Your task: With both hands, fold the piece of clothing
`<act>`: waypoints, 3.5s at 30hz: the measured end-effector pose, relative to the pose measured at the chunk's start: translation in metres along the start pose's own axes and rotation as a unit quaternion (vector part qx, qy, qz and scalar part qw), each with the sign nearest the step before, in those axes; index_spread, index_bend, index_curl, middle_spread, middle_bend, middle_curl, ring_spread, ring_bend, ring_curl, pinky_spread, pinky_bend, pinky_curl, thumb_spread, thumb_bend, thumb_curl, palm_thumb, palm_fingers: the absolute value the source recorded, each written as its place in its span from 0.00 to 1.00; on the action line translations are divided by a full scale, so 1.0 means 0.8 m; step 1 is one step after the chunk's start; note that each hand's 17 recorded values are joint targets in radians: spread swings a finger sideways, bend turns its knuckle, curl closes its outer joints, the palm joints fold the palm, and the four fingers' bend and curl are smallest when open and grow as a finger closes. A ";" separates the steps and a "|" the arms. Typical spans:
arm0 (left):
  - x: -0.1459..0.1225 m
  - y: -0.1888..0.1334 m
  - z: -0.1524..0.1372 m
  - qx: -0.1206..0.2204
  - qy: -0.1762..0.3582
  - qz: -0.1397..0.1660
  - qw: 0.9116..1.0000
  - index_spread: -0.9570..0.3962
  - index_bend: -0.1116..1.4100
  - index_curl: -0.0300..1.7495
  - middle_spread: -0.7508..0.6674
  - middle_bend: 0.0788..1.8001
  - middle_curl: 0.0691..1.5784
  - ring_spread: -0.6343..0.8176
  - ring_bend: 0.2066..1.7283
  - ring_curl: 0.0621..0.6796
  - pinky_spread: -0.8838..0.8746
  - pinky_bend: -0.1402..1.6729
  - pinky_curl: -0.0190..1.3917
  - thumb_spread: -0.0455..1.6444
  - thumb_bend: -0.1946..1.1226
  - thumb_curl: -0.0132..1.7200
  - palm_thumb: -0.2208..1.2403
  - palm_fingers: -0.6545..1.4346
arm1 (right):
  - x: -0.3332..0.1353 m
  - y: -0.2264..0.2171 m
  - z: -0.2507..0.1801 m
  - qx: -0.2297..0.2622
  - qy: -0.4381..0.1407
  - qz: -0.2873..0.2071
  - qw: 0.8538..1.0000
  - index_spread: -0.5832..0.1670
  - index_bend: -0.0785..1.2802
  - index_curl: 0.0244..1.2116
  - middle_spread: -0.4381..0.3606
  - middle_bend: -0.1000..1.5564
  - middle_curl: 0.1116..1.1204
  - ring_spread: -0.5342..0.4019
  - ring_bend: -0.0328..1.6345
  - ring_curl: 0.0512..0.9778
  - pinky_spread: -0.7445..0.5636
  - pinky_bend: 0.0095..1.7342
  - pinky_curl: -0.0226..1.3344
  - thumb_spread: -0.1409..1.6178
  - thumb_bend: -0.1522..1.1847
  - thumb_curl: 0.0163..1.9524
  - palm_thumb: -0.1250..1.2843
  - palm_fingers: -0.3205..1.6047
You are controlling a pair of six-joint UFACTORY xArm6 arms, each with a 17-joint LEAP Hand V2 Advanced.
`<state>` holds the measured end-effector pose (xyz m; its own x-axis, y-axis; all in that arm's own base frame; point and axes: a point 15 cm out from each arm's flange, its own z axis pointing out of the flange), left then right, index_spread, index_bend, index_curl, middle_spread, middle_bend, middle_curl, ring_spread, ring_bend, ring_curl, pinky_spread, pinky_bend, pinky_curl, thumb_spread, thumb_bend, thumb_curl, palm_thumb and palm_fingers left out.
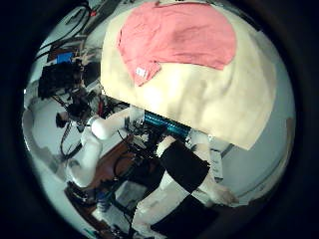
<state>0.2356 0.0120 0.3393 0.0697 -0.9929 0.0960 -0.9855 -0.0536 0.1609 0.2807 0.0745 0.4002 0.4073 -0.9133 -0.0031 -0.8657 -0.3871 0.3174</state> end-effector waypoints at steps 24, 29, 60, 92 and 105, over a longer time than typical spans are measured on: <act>0.020 -0.004 0.058 -0.036 -0.074 0.086 0.993 0.76 0.18 0.21 0.66 0.07 0.17 0.74 0.14 0.24 0.73 0.20 0.24 0.65 0.13 0.22 0.58 0.41 | 0.023 0.005 0.006 -0.004 -0.011 -0.006 1.000 0.35 0.18 0.24 0.59 0.18 0.20 0.80 0.19 0.22 0.81 0.16 0.24 0.83 0.11 0.11 0.40 0.28; 0.036 -0.003 0.108 -0.045 -0.087 0.132 0.986 0.77 0.17 0.20 0.66 0.07 0.17 0.73 0.15 0.25 0.72 0.20 0.24 0.65 0.12 0.22 0.54 0.40 | 0.024 0.007 0.005 -0.004 -0.008 -0.002 1.000 0.36 0.19 0.24 0.59 0.18 0.21 0.79 0.18 0.22 0.80 0.15 0.24 0.83 0.11 0.11 0.42 0.28; 0.005 -0.070 0.250 -0.092 -0.194 0.191 0.958 0.82 0.20 0.18 0.67 0.11 0.19 0.72 0.18 0.24 0.69 0.24 0.23 0.54 0.13 0.20 0.36 0.39 | 0.036 0.000 0.048 -0.036 -0.016 0.008 0.999 0.37 0.19 0.25 0.60 0.17 0.21 0.79 0.18 0.21 0.80 0.13 0.24 0.84 0.11 0.11 0.47 0.30; 0.005 -0.080 0.199 -0.098 -0.171 0.174 0.965 0.27 0.38 0.48 0.15 0.47 0.57 0.11 0.69 0.77 0.12 0.67 0.45 0.56 0.14 0.37 0.76 0.82 | 0.037 -0.027 0.111 -0.045 -0.016 0.003 0.999 0.38 0.17 0.23 0.55 0.19 0.23 0.64 0.26 0.24 0.68 0.13 0.24 0.83 0.12 0.12 0.53 0.38; 0.001 -0.075 0.196 -0.105 -0.170 0.169 0.965 0.19 0.34 0.65 0.13 0.47 0.65 0.12 0.73 0.79 0.13 0.71 0.46 0.56 0.14 0.43 0.76 0.79 | 0.040 -0.111 0.209 0.032 0.042 -0.046 0.998 0.37 0.17 0.22 0.42 0.23 0.26 0.46 0.31 0.26 0.51 0.18 0.24 0.69 0.09 0.16 0.57 0.40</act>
<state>0.2709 -0.0018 0.1758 -0.3407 -0.9289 -0.1451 -0.8877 0.2669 0.3752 0.3219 0.0588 0.2130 0.5063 -0.8608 0.0516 -0.8394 -0.4782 0.2583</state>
